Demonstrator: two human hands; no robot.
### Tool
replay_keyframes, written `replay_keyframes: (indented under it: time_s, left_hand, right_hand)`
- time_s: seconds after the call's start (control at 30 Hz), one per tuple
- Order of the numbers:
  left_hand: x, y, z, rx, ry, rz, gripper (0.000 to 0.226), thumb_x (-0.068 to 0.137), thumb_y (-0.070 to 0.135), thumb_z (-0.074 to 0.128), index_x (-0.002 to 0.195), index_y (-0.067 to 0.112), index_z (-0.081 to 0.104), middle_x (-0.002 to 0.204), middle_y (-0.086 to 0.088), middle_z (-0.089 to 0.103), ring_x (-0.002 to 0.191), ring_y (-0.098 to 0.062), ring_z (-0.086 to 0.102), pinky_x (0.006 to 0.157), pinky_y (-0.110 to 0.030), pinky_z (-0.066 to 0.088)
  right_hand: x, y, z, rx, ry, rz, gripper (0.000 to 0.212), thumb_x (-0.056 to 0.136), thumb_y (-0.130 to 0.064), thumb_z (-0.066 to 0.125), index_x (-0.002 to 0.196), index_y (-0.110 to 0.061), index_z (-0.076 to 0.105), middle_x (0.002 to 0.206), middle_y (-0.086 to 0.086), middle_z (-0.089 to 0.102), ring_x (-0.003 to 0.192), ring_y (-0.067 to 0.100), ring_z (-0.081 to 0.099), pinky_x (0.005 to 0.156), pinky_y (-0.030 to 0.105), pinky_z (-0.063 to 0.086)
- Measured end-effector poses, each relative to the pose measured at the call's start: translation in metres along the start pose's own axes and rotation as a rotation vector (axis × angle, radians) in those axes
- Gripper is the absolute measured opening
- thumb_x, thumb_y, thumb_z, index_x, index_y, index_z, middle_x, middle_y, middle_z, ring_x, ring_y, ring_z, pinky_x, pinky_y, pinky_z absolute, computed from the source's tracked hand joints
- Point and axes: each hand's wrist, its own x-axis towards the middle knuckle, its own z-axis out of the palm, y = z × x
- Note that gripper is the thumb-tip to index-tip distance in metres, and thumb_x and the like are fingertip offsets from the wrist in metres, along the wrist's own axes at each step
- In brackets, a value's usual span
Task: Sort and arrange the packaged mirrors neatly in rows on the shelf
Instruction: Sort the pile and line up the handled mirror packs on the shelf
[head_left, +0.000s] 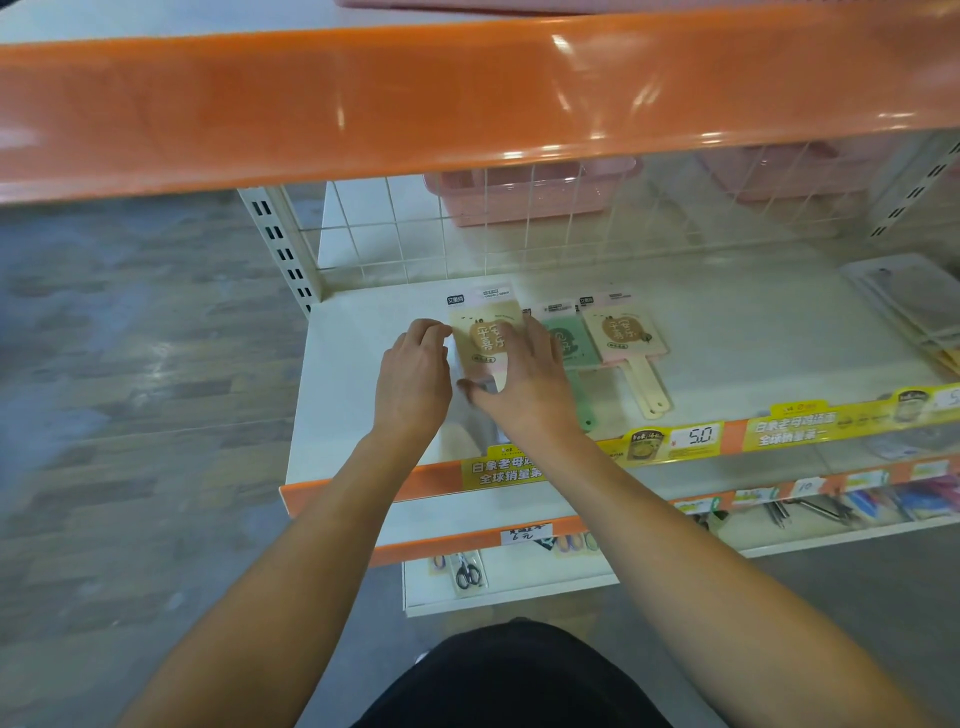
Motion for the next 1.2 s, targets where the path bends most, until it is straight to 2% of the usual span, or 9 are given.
replay_keyframes:
  time_s: [0.23,0.47,0.67,0.9,1.07,1.2]
  left_hand:
    - [0.003,0.002,0.001,-0.021,-0.018,0.006,0.039,0.087,-0.005,0.051,0.124,0.005,0.059,0.125,-0.012,0.057,0.103,-0.035,0.059,0.086,-0.046,0.049]
    - [0.001,0.001,0.001,0.039,-0.058,-0.024,0.043,0.089,0.001,0.051,0.13,0.011,0.055,0.129,-0.011,0.054,0.111,-0.032,0.055,0.089,-0.044,0.046]
    - [-0.002,-0.005,0.001,0.117,-0.092,-0.116,0.04,0.095,0.009,0.047,0.134,0.018,0.051,0.137,-0.005,0.047,0.118,-0.027,0.05,0.095,-0.04,0.04]
    - [-0.005,-0.014,-0.002,0.113,-0.088,-0.149,0.036,0.095,0.011,0.046,0.13,0.019,0.053,0.134,-0.004,0.049,0.117,-0.027,0.051,0.095,-0.04,0.041]
    - [-0.005,-0.018,-0.004,0.109,-0.085,-0.159,0.035,0.096,0.013,0.047,0.129,0.02,0.053,0.134,-0.004,0.049,0.117,-0.027,0.051,0.096,-0.04,0.041]
    - [-0.005,-0.019,-0.004,0.108,-0.086,-0.159,0.035,0.096,0.013,0.047,0.129,0.019,0.053,0.134,-0.004,0.049,0.117,-0.027,0.051,0.097,-0.04,0.042]
  right_hand:
    - [0.001,0.001,0.004,-0.027,0.088,0.029,0.076,0.074,-0.052,0.073,0.134,-0.014,0.047,0.144,0.012,0.039,0.13,0.034,0.036,0.107,0.042,0.034]
    - [0.001,0.002,0.004,-0.014,0.095,0.025,0.073,0.074,-0.049,0.074,0.132,-0.012,0.051,0.138,0.013,0.044,0.124,0.035,0.037,0.105,0.039,0.032]
    - [0.0,0.002,0.01,-0.036,0.062,0.04,0.072,0.079,-0.051,0.068,0.135,-0.011,0.047,0.141,0.011,0.04,0.131,0.032,0.031,0.11,0.035,0.024]
    - [0.004,0.0,0.022,-0.053,-0.01,0.097,0.076,0.077,-0.058,0.068,0.134,-0.014,0.045,0.145,0.008,0.035,0.132,0.031,0.028,0.106,0.039,0.035]
    - [0.005,0.0,0.025,-0.086,-0.024,0.099,0.071,0.076,-0.056,0.069,0.129,-0.015,0.046,0.145,0.009,0.035,0.133,0.031,0.028,0.106,0.041,0.036]
    - [0.004,0.0,0.023,-0.116,-0.03,0.091,0.07,0.079,-0.054,0.068,0.131,-0.014,0.045,0.149,0.01,0.032,0.136,0.032,0.024,0.109,0.041,0.03]
